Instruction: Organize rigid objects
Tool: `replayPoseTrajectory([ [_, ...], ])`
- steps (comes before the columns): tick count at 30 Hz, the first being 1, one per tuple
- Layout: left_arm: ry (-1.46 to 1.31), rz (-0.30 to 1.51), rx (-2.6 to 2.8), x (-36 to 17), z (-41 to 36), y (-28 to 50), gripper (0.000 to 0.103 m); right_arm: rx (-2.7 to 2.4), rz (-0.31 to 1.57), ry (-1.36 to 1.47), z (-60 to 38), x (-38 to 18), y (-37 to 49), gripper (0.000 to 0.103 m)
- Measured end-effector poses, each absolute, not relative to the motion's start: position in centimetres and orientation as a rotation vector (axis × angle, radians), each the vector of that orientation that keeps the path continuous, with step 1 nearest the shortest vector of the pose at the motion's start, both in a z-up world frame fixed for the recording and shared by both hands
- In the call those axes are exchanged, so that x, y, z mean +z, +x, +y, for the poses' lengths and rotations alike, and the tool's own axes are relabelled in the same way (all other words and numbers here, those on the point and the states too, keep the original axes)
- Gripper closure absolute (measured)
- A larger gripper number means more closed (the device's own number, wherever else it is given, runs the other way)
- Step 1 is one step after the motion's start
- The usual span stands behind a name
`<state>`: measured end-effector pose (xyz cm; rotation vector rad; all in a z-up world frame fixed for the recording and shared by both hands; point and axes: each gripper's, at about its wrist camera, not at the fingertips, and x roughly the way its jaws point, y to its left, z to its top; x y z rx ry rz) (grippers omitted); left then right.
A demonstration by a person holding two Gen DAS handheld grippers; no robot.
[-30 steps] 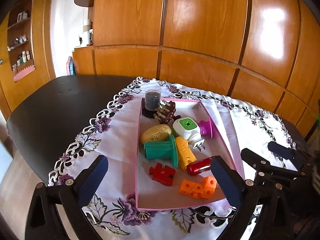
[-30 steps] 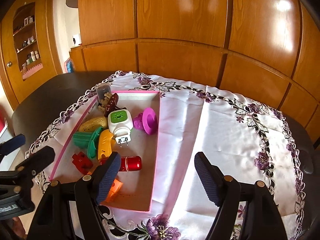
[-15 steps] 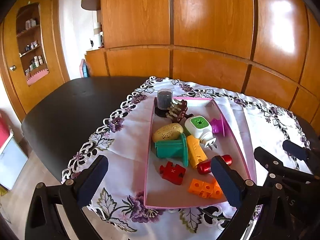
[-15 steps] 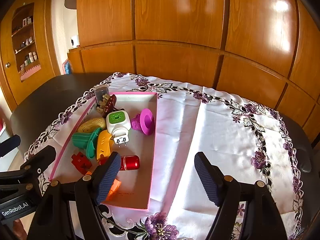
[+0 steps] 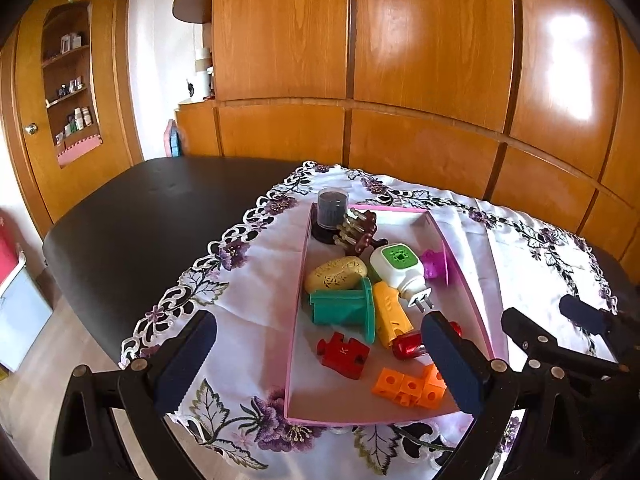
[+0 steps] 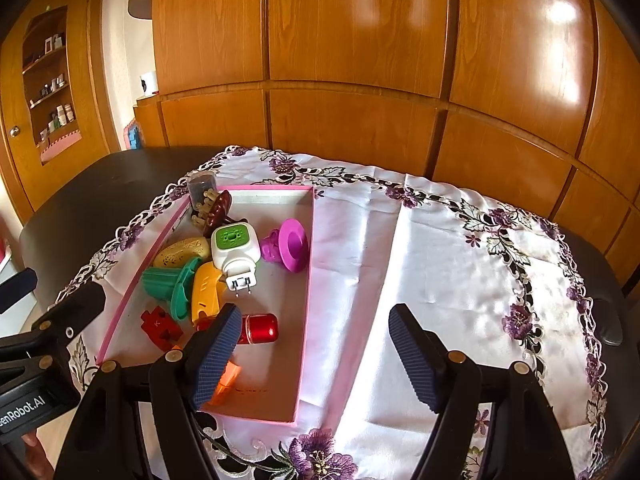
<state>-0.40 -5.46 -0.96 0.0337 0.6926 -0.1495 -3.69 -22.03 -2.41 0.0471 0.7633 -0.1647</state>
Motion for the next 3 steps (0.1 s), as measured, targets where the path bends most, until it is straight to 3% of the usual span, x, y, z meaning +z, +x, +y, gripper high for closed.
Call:
replayPoseTrajectory([
  [3, 0.026, 0.711, -0.15, -1.21, -5.37, -0.1, 0.0, -0.162, 0.772, 0.055, -22.13, -2.8, -3.44, 0.026],
])
